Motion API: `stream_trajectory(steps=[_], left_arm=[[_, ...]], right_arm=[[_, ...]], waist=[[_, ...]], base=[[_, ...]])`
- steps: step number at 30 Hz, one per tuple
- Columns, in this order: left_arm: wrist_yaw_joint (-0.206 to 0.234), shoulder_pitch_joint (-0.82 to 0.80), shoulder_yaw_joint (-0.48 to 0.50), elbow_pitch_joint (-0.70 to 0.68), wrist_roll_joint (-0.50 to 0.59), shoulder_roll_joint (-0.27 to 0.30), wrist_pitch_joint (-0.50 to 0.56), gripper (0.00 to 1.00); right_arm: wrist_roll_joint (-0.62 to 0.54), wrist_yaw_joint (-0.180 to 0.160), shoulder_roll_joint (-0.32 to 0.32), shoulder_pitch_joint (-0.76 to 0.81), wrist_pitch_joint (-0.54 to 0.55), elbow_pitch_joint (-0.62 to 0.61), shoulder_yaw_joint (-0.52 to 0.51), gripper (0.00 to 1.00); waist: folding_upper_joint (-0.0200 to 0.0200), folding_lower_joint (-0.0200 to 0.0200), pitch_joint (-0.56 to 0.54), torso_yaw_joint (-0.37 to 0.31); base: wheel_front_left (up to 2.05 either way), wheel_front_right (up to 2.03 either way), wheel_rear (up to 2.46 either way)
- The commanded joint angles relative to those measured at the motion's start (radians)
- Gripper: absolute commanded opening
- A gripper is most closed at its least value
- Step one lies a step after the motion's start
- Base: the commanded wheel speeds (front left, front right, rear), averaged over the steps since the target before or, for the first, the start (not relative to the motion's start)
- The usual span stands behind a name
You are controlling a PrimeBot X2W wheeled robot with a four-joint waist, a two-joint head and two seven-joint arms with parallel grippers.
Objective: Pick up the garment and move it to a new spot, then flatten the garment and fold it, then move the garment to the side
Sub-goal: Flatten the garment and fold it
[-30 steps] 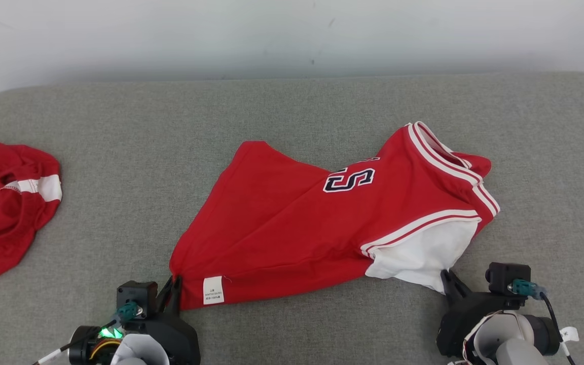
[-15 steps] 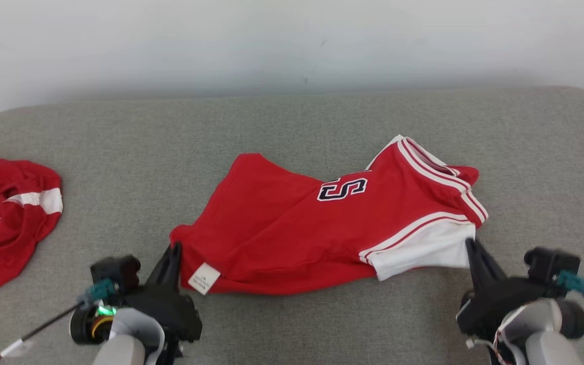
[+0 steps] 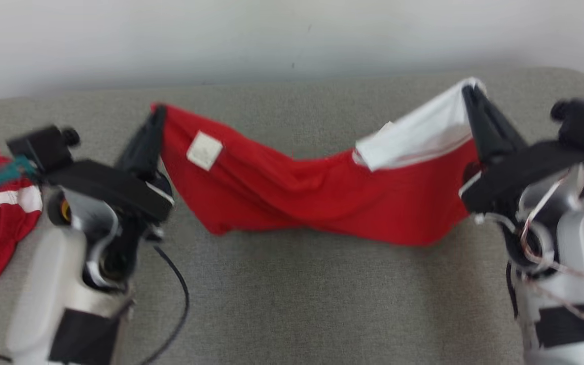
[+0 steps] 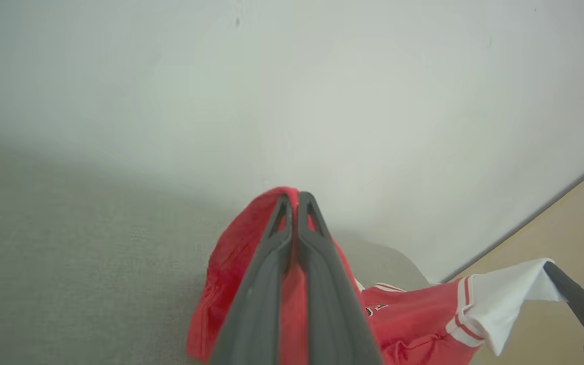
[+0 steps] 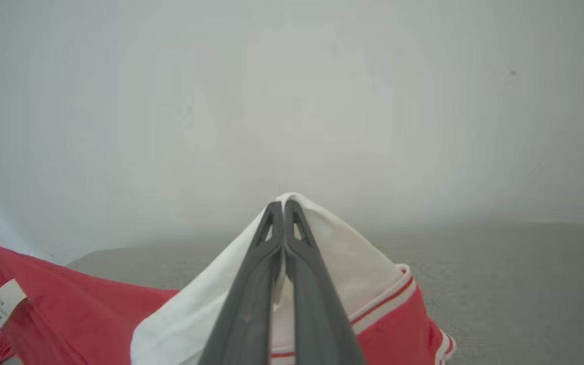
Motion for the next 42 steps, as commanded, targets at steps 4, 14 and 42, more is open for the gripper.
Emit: stream_trajectory(steps=[4, 14, 42], left_arm=[[0.007, -0.161, 0.039, -0.002, -0.057, 0.022, 0.043, 0.0], [0.06, -0.528, 0.085, 0.066, 0.0, 0.08, -0.008, 0.0], [-0.004, -0.942, -0.072, 0.174, 0.118, 0.2, -0.365, 0.0]], right_arm=[[0.12, -0.001, -0.021, -0.197, 0.046, 0.05, -0.001, 0.0], [0.186, -0.001, -0.017, -0.663, 0.024, 0.255, -0.036, 0.0], [0.105, -0.001, -0.109, -1.2, -0.494, 0.577, 0.093, 0.0]], waist=[[-0.0002, -0.0001, 0.129, -0.029], [-0.0002, -0.0001, 0.38, -0.065], [-0.0002, -0.0001, 0.577, -0.075]], base=[[0.0, 0.0, 0.0], [0.0, 0.0, 0.0], [0.0, 0.0, 0.0]])
